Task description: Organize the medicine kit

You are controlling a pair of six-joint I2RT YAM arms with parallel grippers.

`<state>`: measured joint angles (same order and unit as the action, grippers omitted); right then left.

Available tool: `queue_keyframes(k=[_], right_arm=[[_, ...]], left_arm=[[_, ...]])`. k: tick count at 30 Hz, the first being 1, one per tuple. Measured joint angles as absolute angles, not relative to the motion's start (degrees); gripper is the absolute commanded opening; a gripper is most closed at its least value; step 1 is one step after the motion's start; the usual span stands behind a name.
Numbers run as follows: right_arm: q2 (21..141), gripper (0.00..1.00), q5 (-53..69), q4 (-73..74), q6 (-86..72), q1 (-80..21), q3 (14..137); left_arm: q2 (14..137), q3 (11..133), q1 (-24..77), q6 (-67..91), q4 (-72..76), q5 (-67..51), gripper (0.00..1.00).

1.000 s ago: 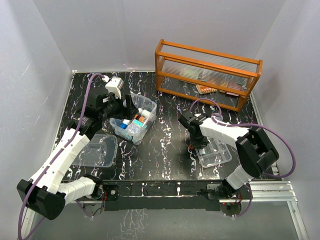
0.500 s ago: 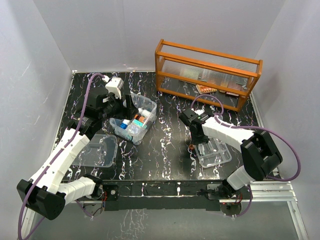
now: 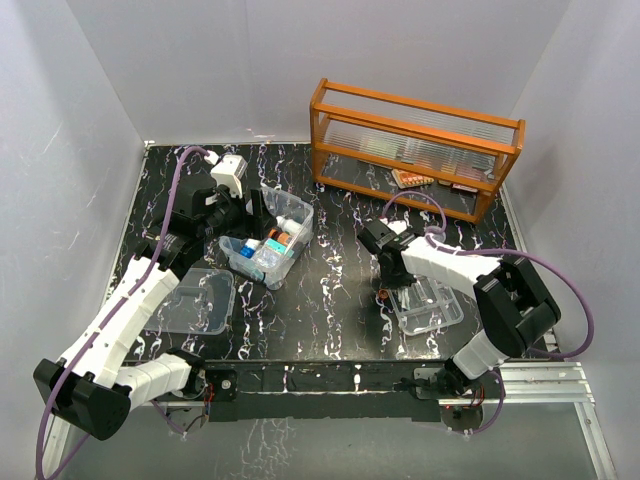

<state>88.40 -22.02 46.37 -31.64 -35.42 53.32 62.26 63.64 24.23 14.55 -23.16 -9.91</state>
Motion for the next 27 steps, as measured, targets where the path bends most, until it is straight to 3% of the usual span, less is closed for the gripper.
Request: queue_keyframes(k=[21, 27], right_arm=[[80.23, 0.32, -12.71, 46.39, -35.11, -37.67, 52.71], [80.16, 0.33, -11.20, 45.71, -36.64, -39.48, 52.58]], left_arm=[[61.67, 63.64, 24.23, 14.55, -23.14, -9.89, 0.70], [61.67, 63.64, 24.23, 14.31, -23.14, -9.89, 0.70]])
